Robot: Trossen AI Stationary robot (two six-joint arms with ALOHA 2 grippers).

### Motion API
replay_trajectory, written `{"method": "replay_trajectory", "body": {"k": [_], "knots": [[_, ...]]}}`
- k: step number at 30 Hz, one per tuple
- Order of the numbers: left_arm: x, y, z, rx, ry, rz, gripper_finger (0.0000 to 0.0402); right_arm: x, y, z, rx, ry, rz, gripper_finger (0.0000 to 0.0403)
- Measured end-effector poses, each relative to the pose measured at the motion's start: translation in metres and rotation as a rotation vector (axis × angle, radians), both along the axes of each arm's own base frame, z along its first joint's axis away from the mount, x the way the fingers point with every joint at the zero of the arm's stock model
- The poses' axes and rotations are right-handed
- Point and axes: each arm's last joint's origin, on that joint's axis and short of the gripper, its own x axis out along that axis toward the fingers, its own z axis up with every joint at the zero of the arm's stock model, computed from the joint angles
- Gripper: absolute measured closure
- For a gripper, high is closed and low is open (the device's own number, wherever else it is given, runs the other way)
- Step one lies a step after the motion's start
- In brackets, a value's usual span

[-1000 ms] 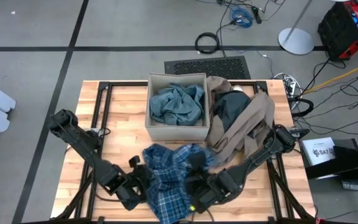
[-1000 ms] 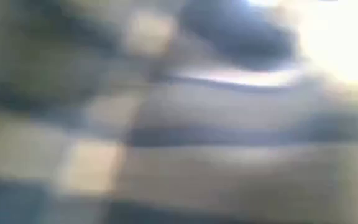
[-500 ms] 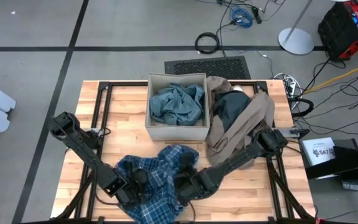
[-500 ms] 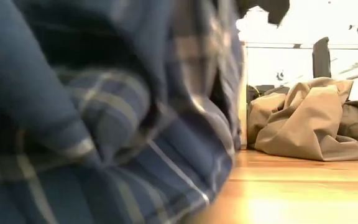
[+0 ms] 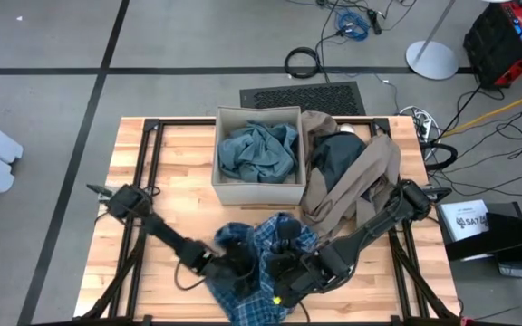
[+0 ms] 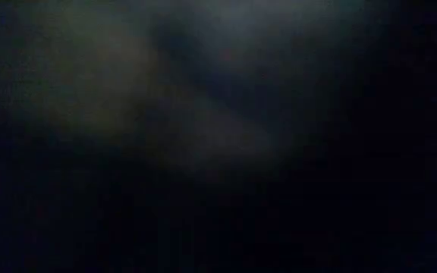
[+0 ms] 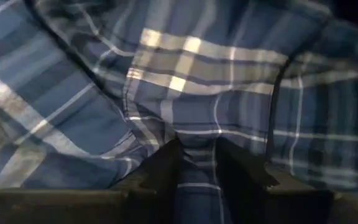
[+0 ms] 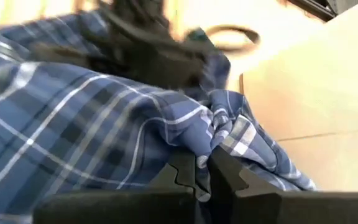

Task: Sort clothes
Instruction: Put the blue polo shirt into the laundry organizer

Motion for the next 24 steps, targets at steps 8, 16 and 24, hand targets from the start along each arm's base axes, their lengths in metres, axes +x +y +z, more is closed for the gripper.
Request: {"method": "replay_trajectory", "body": {"k": [8, 16, 24], "knots": [[0.038, 0.042, 0.009, 0.013, -0.041, 0.059, 0.0281, -0.002, 0.004, -0.002, 0.005, -0.015, -0.002, 0.0399], [0.047, 0.054, 0.016, -0.047, -0.071, -0.006, 0.0281, 0.0, -0.013, -0.044, -0.069, 0.062, -0.046, 0.0399], [0.032, 0.045, 0.044, 0.022, -0.024, -0.104, 0.0281, 0.004, -0.016, -0.068, -0.061, 0.018, -0.044, 0.0399]]}}
